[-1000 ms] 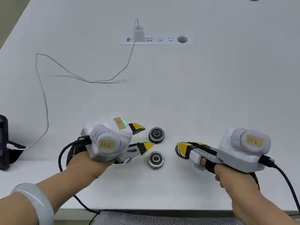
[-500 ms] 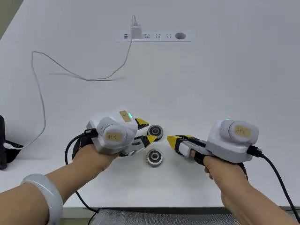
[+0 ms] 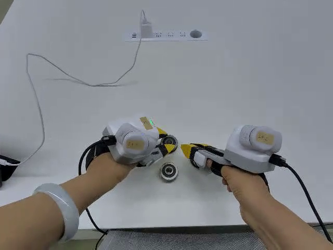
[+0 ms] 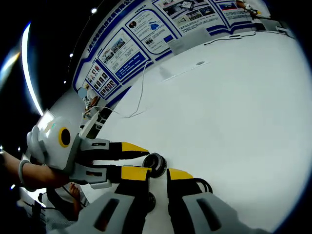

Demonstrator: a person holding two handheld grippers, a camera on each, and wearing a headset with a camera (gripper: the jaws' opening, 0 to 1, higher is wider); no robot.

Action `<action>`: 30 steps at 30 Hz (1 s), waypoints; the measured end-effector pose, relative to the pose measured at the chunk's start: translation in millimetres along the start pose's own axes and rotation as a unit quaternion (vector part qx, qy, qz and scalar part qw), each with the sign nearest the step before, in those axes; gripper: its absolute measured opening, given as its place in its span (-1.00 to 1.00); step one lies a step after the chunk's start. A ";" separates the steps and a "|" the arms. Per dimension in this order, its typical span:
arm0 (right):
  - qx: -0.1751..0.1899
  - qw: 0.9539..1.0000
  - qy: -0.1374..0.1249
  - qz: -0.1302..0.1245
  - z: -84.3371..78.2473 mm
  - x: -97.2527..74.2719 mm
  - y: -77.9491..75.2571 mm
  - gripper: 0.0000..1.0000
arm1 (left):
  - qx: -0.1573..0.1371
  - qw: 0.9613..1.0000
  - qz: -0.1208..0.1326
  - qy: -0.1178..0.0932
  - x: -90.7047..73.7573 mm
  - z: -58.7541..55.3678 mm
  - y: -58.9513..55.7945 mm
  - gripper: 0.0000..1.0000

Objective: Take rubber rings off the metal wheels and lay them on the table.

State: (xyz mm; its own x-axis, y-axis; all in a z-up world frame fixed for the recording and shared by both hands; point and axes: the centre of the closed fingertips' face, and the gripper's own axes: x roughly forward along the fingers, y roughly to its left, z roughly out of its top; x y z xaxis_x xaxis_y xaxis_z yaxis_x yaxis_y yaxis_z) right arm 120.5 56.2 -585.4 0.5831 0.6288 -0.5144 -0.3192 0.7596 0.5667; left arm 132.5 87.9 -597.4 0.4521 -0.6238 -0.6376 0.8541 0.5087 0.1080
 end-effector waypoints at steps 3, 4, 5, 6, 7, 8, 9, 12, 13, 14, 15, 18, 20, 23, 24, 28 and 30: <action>0.001 1.000 0.000 0.000 -0.7 0.4 0.0 -0.69 | 0.002 1.000 -0.001 0.003 1.2 -1.0 -0.7 -0.63; 0.002 1.000 0.000 0.000 -0.8 0.5 -0.2 -0.69 | -0.001 1.000 -0.002 0.002 1.5 -0.5 -0.9 -0.64; 0.002 1.000 0.000 0.000 -0.8 0.4 -0.4 -0.69 | 0.001 1.000 -0.001 0.001 2.0 -0.1 -0.6 -0.66; 0.002 1.000 0.000 -0.001 -0.8 0.3 -0.8 -0.69 | 0.003 1.000 -0.001 0.002 2.2 0.0 -0.5 -0.67; 0.003 1.000 0.000 -0.001 -0.7 0.2 -1.0 -0.69 | 0.002 1.000 -0.002 0.002 2.7 0.4 -0.6 -0.68; 0.004 1.000 0.000 -0.001 -0.5 0.2 -1.1 -0.69 | 0.003 1.000 -0.003 0.002 2.9 0.6 -1.0 -0.70; 0.004 1.000 0.000 -0.001 -0.4 0.1 -1.4 -0.70 | 0.004 1.000 -0.004 0.002 3.2 0.8 -0.9 -0.71; 0.008 1.000 -0.002 0.000 0.8 0.4 -1.2 -0.70 | 0.007 1.000 -0.005 0.005 3.6 0.0 -1.1 -0.73; 0.008 1.000 -0.003 0.000 1.0 0.6 -1.2 -0.70 | 0.007 1.000 -0.005 0.004 3.4 0.1 -0.8 -0.74; 0.010 1.000 -0.003 0.001 1.0 1.0 -0.8 -0.70 | 0.007 1.000 -0.006 0.004 2.8 -0.3 -0.5 -0.74; 0.011 1.000 -0.003 0.001 1.0 1.3 -0.5 -0.70 | 0.007 1.000 -0.006 0.004 3.2 -0.3 -0.4 -0.74; 0.018 1.000 -0.002 0.003 -0.4 4.5 -1.1 -0.70 | 0.006 1.000 -0.007 0.004 3.4 -0.3 -0.4 -0.74; 0.028 1.000 -0.001 0.004 -1.5 6.7 -1.3 -0.70 | 0.005 1.000 -0.007 0.003 3.3 -0.4 -0.5 -0.74; 0.042 0.999 -0.002 0.007 -2.3 9.9 -1.6 -0.70 | 0.003 1.000 -0.008 0.003 3.5 -0.1 -0.5 -0.74; 0.048 0.999 -0.002 0.008 -2.9 11.6 -2.4 -0.70 | 0.002 1.000 -0.009 0.002 3.5 -0.2 -0.5 -0.75; 0.072 0.997 -0.004 0.010 -3.6 15.1 -2.8 -0.70 | 0.003 1.000 -0.008 0.003 3.6 -0.3 -0.7 -0.75; 0.087 0.996 -0.006 0.014 -3.6 17.9 -2.7 -0.70 | 0.002 1.000 -0.008 0.002 3.8 -0.9 -0.6 -0.75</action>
State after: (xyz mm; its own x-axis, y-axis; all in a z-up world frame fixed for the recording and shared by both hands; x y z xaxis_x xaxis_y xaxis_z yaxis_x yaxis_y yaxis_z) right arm 129.0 66.0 -598.5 0.5859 0.6456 -0.4898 -0.2020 0.7016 0.6833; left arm 133.5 85.8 -600.6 0.4380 -0.6286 -0.6427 0.8617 0.4972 0.1009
